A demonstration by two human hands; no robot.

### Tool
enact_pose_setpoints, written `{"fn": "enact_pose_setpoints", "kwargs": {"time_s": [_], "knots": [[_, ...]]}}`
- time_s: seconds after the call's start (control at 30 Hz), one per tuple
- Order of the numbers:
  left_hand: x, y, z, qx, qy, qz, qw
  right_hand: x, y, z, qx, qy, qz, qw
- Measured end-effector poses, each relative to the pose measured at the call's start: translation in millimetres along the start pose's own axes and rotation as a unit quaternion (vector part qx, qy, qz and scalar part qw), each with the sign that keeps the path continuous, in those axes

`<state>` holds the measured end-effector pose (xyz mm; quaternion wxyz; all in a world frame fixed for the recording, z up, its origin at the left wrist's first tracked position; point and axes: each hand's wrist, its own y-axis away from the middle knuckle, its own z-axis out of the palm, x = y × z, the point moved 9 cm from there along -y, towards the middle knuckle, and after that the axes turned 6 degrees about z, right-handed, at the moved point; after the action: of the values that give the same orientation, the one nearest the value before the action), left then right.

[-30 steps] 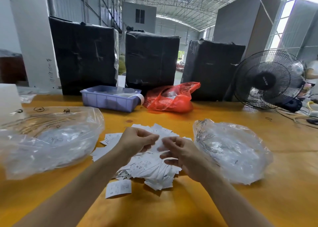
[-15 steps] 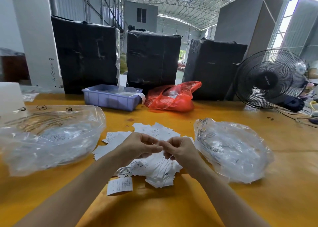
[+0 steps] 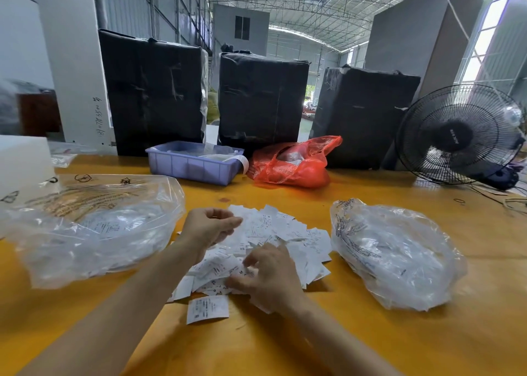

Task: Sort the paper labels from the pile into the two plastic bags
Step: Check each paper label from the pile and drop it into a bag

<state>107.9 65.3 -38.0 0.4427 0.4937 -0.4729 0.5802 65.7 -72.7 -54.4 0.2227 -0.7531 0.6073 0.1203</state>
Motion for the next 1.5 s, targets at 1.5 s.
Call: {"fn": "enact_pose_setpoints", "kwargs": {"time_s": [1.5], "knots": [[-5, 19, 42, -0.112, -0.063, -0.001, 0.992, 72, -4, -69, 0.072, -0.187, 0.082, 0.976]]}}
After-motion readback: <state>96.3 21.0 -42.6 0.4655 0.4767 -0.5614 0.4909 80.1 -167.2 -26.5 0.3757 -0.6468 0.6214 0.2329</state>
